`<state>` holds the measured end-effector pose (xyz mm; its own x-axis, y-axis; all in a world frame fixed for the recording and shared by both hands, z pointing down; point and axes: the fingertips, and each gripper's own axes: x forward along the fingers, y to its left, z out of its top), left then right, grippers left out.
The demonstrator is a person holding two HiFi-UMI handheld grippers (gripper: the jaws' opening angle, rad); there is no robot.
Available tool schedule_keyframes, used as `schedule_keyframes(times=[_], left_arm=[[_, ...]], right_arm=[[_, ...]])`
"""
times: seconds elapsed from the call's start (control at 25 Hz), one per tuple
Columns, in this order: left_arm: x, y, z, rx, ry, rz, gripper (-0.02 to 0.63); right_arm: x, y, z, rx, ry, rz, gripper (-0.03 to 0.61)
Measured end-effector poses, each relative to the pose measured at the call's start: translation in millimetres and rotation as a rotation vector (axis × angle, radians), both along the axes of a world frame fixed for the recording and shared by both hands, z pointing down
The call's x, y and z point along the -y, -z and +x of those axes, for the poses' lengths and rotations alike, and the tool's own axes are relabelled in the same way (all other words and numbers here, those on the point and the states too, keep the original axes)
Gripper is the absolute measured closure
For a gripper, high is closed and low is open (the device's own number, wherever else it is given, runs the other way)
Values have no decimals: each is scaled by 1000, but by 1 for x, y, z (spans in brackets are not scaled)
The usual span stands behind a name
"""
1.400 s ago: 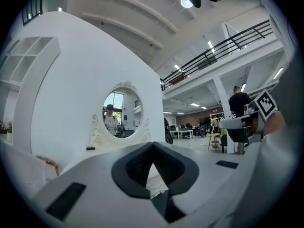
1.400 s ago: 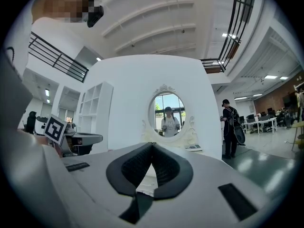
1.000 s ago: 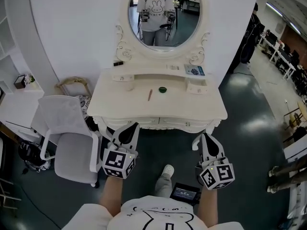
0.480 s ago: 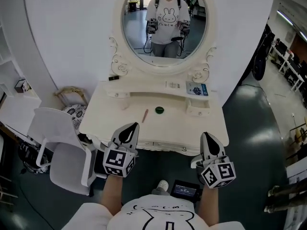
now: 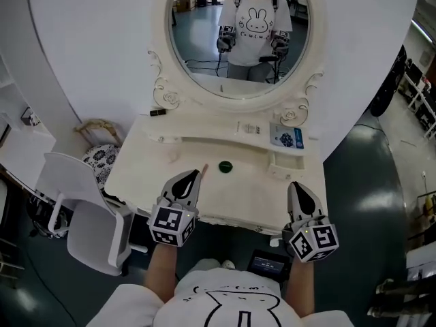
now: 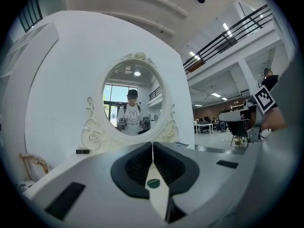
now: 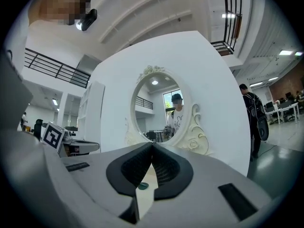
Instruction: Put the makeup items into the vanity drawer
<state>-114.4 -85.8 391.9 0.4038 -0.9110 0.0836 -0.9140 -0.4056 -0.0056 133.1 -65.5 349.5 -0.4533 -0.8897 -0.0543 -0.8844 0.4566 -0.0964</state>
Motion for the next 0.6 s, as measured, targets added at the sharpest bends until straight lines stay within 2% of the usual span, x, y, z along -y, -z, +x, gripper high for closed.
schedule_keyframes(times=[0.2,0.6], left_arm=[[20,-13,-8,14,-5,-49,491],[61,-64,-18,49,-18,-209,488]], right_arm=[[23,-7,-5,11,4,-21,570],[55,-43,-8,7,-44,-131,571]])
